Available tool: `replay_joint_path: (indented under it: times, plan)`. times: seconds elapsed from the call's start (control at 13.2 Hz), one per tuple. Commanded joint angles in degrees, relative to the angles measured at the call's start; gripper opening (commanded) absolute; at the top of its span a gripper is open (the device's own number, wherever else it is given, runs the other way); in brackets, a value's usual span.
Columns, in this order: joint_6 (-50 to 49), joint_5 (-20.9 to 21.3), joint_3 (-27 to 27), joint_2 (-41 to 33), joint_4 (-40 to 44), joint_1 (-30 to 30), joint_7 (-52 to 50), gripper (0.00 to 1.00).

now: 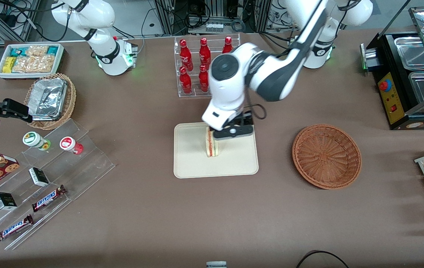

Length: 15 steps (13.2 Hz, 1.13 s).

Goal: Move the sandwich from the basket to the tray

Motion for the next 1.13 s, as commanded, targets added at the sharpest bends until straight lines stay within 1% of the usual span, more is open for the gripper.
replay_joint_path:
  times: [0.0,0.3,0.53,0.75,1.06]
  plan:
    - [-4.74,0.25,-0.38,-5.57,-2.15,3.92,-0.73,1.00]
    - [-8.53,-0.45,-0.38,-12.34,-6.27,12.00,0.94,1.00]
    - [-11.94,-1.77,-0.38,-18.23,-9.88,17.98,11.10,1.00]
    - [-14.50,-2.13,-0.29,-23.06,-11.99,22.55,16.74,1.00]
    - [-18.81,-3.18,-0.29,-25.98,-12.09,28.00,29.21,1.00]
